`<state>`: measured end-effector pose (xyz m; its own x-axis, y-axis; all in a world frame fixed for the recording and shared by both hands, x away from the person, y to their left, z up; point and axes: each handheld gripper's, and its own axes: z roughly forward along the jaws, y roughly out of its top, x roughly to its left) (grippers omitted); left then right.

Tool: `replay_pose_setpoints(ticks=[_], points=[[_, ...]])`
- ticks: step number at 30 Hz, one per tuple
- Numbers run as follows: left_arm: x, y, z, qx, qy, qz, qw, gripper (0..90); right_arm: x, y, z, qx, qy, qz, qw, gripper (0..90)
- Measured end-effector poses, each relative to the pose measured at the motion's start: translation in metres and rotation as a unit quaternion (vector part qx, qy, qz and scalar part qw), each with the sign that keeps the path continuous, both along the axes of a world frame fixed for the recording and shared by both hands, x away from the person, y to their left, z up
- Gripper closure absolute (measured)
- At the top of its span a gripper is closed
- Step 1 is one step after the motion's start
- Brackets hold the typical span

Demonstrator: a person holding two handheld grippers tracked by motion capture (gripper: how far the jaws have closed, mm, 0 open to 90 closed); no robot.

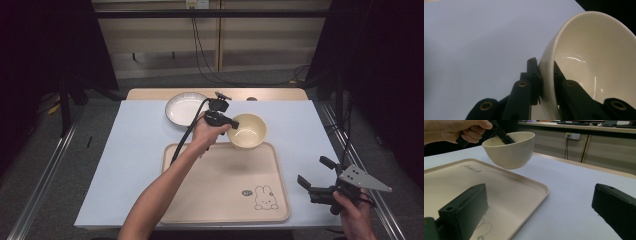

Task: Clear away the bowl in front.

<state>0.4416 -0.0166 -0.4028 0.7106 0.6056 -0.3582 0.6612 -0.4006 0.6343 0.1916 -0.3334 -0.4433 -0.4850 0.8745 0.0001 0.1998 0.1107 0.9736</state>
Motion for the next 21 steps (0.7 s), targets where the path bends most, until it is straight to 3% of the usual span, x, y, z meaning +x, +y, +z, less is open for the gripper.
replay_pose_setpoints(ticks=[5, 11, 14, 15, 21], points=[[-0.002, -0.016, -0.003, 0.021, -0.006, -0.017, 0.9996, 83.4, 0.0, 0.0, 0.0, -0.001, -0.001, 0.0, 1.0, 0.0], [-0.006, -0.032, -0.013, 0.019, 0.001, -0.029, 0.9994, 83.5, -0.001, 0.0, 0.0, 0.003, 0.0, 0.001, 1.0, 0.0], [-0.007, -0.037, -0.015, 0.018, 0.004, -0.023, 0.9996, 83.5, 0.0, 0.0, 0.0, 0.002, -0.001, 0.0, 1.0, 0.0], [-0.007, -0.039, -0.016, 0.027, 0.003, -0.03, 0.9992, 83.5, 0.0, 0.0, 0.0, 0.002, -0.001, 0.003, 1.0, 0.0], [-0.011, -0.048, -0.03, 0.034, 0.011, -0.034, 0.9988, 83.4, 0.0, 0.0, 0.0, -0.001, -0.003, 0.004, 1.0, 0.0]])
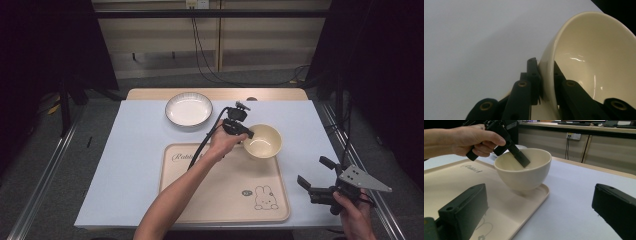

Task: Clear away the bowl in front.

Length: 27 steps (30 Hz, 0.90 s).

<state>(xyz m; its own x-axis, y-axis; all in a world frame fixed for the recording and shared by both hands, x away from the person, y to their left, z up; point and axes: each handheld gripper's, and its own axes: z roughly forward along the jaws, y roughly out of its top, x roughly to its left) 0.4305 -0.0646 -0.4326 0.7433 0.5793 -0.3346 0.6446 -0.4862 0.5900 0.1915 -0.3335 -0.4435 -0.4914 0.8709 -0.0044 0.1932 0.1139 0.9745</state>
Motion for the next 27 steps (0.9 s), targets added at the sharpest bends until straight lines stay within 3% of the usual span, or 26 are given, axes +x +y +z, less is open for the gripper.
replay_pose_setpoints(ticks=[13, 16, 17, 21, 27], points=[[-0.005, -0.004, -0.017, 0.014, 0.01, -0.006, 0.9998, 83.2, 0.0, 0.001, 0.0, 0.001, 0.006, 0.002, 1.0, 0.0], [-0.005, -0.005, -0.019, 0.002, 0.02, 0.005, 0.9998, 83.3, 0.0, 0.0, 0.0, -0.001, 0.002, 0.0, 1.0, 0.0], [-0.004, -0.004, -0.019, 0.008, 0.014, -0.004, 0.9999, 83.2, 0.0, 0.0, 0.0, -0.001, 0.003, 0.001, 1.0, 0.0], [-0.006, -0.006, -0.019, 0.019, 0.001, 0.007, 0.9998, 83.3, 0.0, 0.001, -0.001, -0.001, 0.007, 0.003, 1.0, 0.0], [-0.006, -0.004, -0.021, 0.008, -0.001, 0.008, 0.9999, 82.6, 0.0, 0.001, -0.001, -0.005, 0.006, 0.005, 1.0, 0.0]])
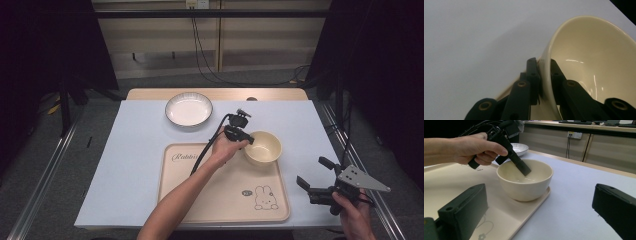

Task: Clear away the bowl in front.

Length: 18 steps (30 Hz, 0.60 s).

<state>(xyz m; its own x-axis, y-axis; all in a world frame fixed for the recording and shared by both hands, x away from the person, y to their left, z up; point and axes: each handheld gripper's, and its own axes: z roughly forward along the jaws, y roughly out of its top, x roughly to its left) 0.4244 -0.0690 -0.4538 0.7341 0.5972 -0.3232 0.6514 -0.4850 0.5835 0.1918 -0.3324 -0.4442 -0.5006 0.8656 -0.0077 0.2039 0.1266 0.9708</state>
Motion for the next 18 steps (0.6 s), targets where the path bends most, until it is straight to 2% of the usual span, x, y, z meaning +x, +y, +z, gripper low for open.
replay_pose_setpoints(ticks=[4, 7, 8, 9, 10, 11, 12, 13, 14, 15, 16, 17, 18], points=[[0.0, 0.0009, -0.001, -0.006, -0.001, -0.002, 1.0, 82.3, 0.0004, 0.0001, -0.0001, 0.0, 0.0, 0.0, 1.0, 0.0], [-0.0018, -0.0003, -0.002, -0.014, -0.011, 0.005, 0.9998, 81.1, 0.0003, 0.0, 0.0, 0.0, -0.002, -0.003, 1.0, 0.0], [-0.0019, 0.0, -0.0021, -0.006, -0.021, -0.004, 0.9997, 81.1, 0.0002, 0.0, 0.0, 0.001, -0.001, -0.002, 1.0, 0.0], [-0.0022, -0.0001, -0.0026, -0.008, -0.028, -0.007, 0.9995, 77.1, 0.0003, 0.0, -0.0001, 0.0, -0.001, -0.003, 1.0, 0.0], [-0.0016, 0.0006, -0.0032, -0.021, -0.022, -0.012, 0.9994, 75.3, 0.0003, 0.0, 0.0, 0.0, -0.002, -0.002, 1.0, 0.0], [-0.0021, 0.0004, -0.0032, -0.023, -0.032, -0.013, 0.9991, 72.9, 0.0003, -0.0001, 0.0001, 0.0, -0.001, 0.0, 1.0, 0.0], [-0.0025, 0.0005, -0.0031, -0.015, -0.047, -0.013, 0.9987, 68.3, 0.0, 0.0001, 0.0001, 0.003, 0.0, 0.0, 1.0, 0.0], [-0.0022, 0.001, -0.0032, -0.014, -0.05, -0.011, 0.9986, 64.3, 0.0, 0.0001, 0.0001, 0.003, 0.0, -0.001, 1.0, 0.0], [-0.0015, 0.0029, -0.0031, -0.028, -0.048, -0.01, 0.9984, 60.9, 0.0001, 0.0001, 0.0, 0.001, -0.001, -0.001, 1.0, 0.0], [-0.0015, 0.0029, -0.0031, -0.028, -0.048, -0.01, 0.9984, 57.1, 0.0001, 0.0001, 0.0, 0.001, -0.001, -0.001, 1.0, 0.0], [-0.0018, 0.0041, -0.0023, -0.019, -0.065, -0.015, 0.9976, 57.1, 0.0002, -0.0001, 0.0001, 0.0, -0.002, -0.002, 1.0, 0.0], [-0.0028, 0.0047, -0.002, -0.03, -0.073, -0.013, 0.9968, 47.7, 0.0001, 0.0, 0.0002, 0.004, 0.0, 0.0, 1.0, 0.0], [-0.0028, 0.0047, -0.002, -0.03, -0.073, -0.013, 0.9968, 43.2, 0.0001, 0.0, 0.0002, 0.004, 0.0, 0.0, 1.0, 0.0]])
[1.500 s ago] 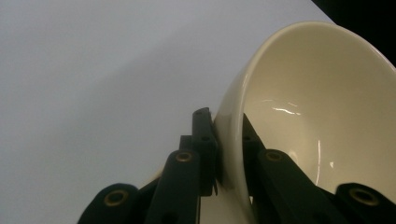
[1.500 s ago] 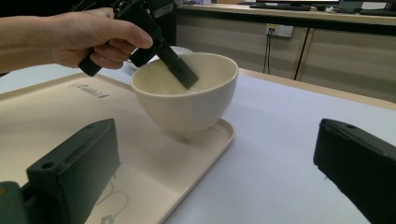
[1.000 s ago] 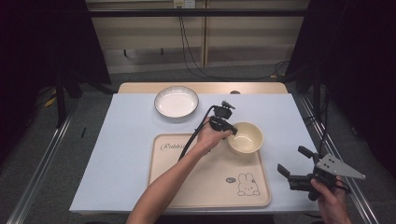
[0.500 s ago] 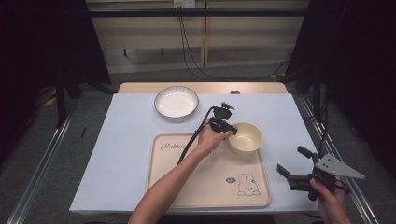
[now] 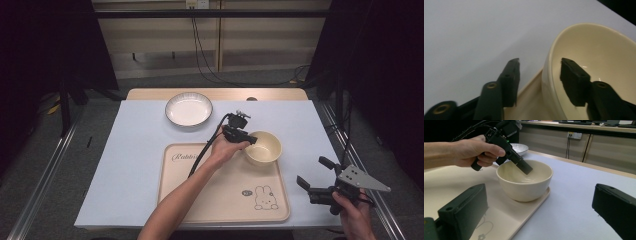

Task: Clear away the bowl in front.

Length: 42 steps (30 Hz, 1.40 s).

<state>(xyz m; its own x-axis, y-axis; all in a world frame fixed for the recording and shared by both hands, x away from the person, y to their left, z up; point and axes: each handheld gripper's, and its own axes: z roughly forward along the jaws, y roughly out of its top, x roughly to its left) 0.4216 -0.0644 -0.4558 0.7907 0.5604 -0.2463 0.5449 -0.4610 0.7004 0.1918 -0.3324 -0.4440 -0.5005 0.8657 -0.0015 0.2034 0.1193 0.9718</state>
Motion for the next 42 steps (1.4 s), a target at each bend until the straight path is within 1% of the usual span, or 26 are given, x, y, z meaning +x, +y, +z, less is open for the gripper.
replay_pose_setpoints(ticks=[1, 3, 4, 5, 6, 7, 9, 12, 14, 15, 16, 17, 18, 19, 20, 22, 24, 26, 28, 29, 30, 33, 36, 37, 38, 42], points=[[-0.001, 0.001, 0.001, 0.002, -0.011, 0.005, 0.9999, 43.2, 0.0, 0.0, 0.0, 0.0, 0.0, 0.0, 1.0, 0.0], [-0.002, 0.002, 0.003, 0.001, -0.016, 0.02, 0.9997, 27.2, 0.0, 0.0, 0.0, -0.003, -0.002, -0.002, 1.0, 0.0], [-0.003, 0.002, 0.004, 0.006, -0.023, 0.034, 0.9991, 24.8, 0.0, 0.0, 0.0, -0.004, -0.001, -0.001, 1.0, 0.0], [-0.003, 0.005, 0.006, 0.01, -0.026, 0.037, 0.9989, 24.8, 0.0, 0.0, 0.0, -0.004, -0.001, -0.001, 1.0, 0.0], [-0.003, 0.007, 0.007, 0.006, -0.029, 0.039, 0.9988, 23.3, 0.0, 0.0, 0.0, -0.005, -0.001, -0.001, 1.0, 0.0], [-0.003, 0.009, 0.009, 0.009, -0.035, 0.046, 0.9983, 19.0, 0.0, 0.0, 0.0, -0.001, -0.001, -0.001, 1.0, 0.0], [-0.004, 0.014, 0.011, -0.003, -0.043, 0.052, 0.9977, 10.4, 0.0, 0.0, 0.0, 0.0, -0.001, -0.002, 1.0, 0.0], [-0.006, 0.021, 0.014, -0.016, -0.049, 0.051, 0.9974, 4.3, 0.0, 0.0, 0.0, -0.001, 0.001, 0.0, 1.0, 0.0], [-0.008, 0.026, 0.016, -0.016, -0.058, 0.054, 0.9967, 4.2, 0.0, 0.0, 0.0, 0.0, -0.001, -0.001, 1.0, 0.0], [-0.009, 0.029, 0.017, -0.01, -0.062, 0.047, 0.9969, 4.7, 0.0, 0.0, 0.0, 0.001, -0.001, -0.003, 1.0, 0.0], [-0.011, 0.031, 0.018, -0.016, -0.067, 0.046, 0.9966, 4.7, 0.0, 0.0, 0.0, 0.002, 0.001, -0.001, 1.0, 0.0], [-0.013, 0.036, 0.02, -0.018, -0.069, 0.042, 0.9966, 4.1, 0.0, 0.0, 0.0, 0.001, 0.001, -0.002, 1.0, 0.0], [-0.013, 0.036, 0.02, -0.018, -0.069, 0.042, 0.9966, 4.0, 0.0, 0.0, 0.0, 0.001, 0.001, -0.001, 1.0, 0.0], [-0.016, 0.041, 0.022, -0.024, -0.077, 0.046, 0.9957, 3.9, 0.0, 0.0, 0.0, -0.001, 0.0, -0.003, 1.0, 0.0], [-0.017, 0.045, 0.023, -0.02, -0.076, 0.041, 0.9961, 3.9, 0.001, 0.0, 0.0, -0.001, 0.0, -0.004, 1.0, 0.0], [-0.018, 0.048, 0.025, -0.023, -0.076, 0.046, 0.9958, 3.7, 0.001, 0.0, 0.0, -0.001, -0.002, -0.004, 1.0, 0.0], [-0.022, 0.055, 0.026, -0.026, -0.086, 0.058, 0.9942, 3.8, 0.001, 0.0, 0.0, -0.003, 0.0, -0.005, 1.0, 0.0], [-0.024, 0.062, 0.027, -0.035, -0.092, 0.056, 0.9936, 4.2, 0.001, 0.0, 0.0, -0.003, -0.001, -0.005, 1.0, 0.0], [-0.026, 0.067, 0.029, -0.04, -0.096, 0.062, 0.9926, 3.6, 0.001, 0.0, 0.0, -0.004, -0.001, -0.006, 1.0, 0.0], [-0.029, 0.072, 0.031, -0.035, -0.104, 0.072, 0.9913, 3.4, 0.001, 0.0, 0.0, -0.004, -0.001, -0.006, 1.0, 0.0], [-0.031, 0.075, 0.032, -0.037, -0.115, 0.079, 0.9895, 3.2, 0.001, 0.0, 0.0, -0.003, 0.0, -0.005, 1.0, 0.0], [-0.033, 0.084, 0.035, -0.038, -0.124, 0.091, 0.9874, 2.7, 0.001, -0.001, 0.0, -0.004, -0.001, -0.006, 1.0, 0.0], [-0.036, 0.096, 0.039, -0.046, -0.126, 0.102, 0.9856, 2.5, 0.001, 0.0, 0.0, -0.002, 0.001, -0.007, 1.0, 0.0], [-0.036, 0.096, 0.039, -0.046, -0.126, 0.102, 0.9856, 2.5, 0.001, 0.0, 0.0, -0.003, 0.001, -0.007, 1.0, 0.0], [-0.038, 0.1, 0.041, -0.046, -0.132, 0.104, 0.9848, 2.5, 0.001, 0.0, 0.0, -0.003, 0.0, -0.006, 1.0, 0.0], [-0.041, 0.108, 0.044, -0.049, -0.137, 0.102, 0.984, 2.4, 0.001, 0.0, 0.0, -0.003, 0.0, -0.006, 1.0, 0.0]])
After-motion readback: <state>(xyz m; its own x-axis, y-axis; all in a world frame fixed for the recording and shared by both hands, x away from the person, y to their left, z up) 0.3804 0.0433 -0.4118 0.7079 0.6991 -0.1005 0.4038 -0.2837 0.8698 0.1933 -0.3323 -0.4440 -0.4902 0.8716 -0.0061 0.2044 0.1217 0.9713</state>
